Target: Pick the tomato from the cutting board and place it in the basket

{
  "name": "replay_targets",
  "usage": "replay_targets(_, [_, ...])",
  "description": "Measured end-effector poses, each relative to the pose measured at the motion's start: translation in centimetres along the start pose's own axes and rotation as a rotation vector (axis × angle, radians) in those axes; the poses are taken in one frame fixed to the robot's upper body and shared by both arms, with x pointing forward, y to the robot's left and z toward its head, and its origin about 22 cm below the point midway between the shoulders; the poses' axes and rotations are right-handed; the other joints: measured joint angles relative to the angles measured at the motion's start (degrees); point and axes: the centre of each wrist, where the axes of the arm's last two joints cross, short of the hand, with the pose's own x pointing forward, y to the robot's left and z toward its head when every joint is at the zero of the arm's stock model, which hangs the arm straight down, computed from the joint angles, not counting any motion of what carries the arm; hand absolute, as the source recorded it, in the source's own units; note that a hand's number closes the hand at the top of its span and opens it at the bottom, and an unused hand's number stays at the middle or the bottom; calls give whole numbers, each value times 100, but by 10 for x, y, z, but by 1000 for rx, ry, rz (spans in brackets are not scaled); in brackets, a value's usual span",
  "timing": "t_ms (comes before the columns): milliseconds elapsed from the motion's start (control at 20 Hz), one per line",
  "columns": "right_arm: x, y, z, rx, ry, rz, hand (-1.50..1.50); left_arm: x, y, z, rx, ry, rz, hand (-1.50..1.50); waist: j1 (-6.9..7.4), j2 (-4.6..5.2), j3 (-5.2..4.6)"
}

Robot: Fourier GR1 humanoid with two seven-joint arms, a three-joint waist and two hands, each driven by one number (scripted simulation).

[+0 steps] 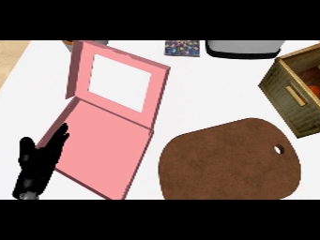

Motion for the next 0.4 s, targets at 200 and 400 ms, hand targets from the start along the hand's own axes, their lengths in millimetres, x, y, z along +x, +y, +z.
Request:
replay_targets(200, [-4,-17,5,-51,40,-67,-150,2,0,1,4,1,0,0,2,8,-9])
replay_targets(400, [-14,-50,24,-110,83,-82,-150,2,0,2,7,-8,0,0,1,32,-7])
